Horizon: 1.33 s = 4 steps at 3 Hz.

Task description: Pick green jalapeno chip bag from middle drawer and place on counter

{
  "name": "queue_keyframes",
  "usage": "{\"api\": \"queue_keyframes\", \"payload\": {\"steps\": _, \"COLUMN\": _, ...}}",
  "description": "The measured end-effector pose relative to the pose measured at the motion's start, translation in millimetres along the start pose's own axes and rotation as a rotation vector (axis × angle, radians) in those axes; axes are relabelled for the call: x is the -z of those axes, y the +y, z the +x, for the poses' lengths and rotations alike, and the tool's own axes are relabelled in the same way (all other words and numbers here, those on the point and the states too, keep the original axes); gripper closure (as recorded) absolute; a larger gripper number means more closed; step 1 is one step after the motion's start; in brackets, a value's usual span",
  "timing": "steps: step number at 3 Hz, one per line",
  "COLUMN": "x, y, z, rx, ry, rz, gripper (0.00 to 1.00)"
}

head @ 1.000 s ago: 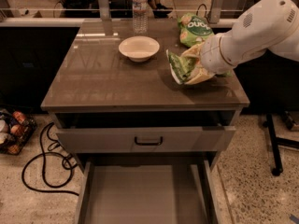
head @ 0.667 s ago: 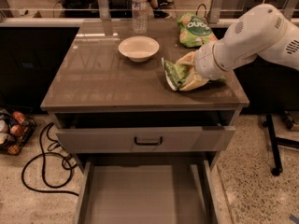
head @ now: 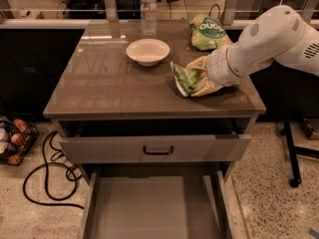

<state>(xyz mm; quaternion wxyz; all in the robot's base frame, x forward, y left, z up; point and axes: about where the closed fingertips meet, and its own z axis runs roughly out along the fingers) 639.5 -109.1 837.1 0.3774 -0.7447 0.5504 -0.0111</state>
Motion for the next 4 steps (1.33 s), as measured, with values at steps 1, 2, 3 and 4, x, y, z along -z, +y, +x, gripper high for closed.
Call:
{"api": "queue_keyframes", "payload": {"steps": 1, "x": -0.8, "y": -0.6, "z": -3.4, "rx": 0.023, "ry": -0.007, "rz": 0.001, "gripper": 0.36}}
{"api": "queue_keyframes", "payload": {"steps": 2, "x": -1.6, "y": -1.2, "z": -6.5, "rx": 0.041, "ry": -0.014, "rz": 0.002, "gripper": 0.13}}
{"api": "queue_keyframes", "payload": {"steps": 3, "x": -2.3, "y": -1.8, "z": -9.8, "rx": 0.058, "ry": -0.021, "rz": 0.003, "gripper": 0.00}}
{"api": "queue_keyframes", "payload": {"steps": 4, "x": 1.5, "y": -4.9, "z": -12.0, "rx": 0.058, "ry": -0.021, "rz": 0.003, "gripper": 0.00}}
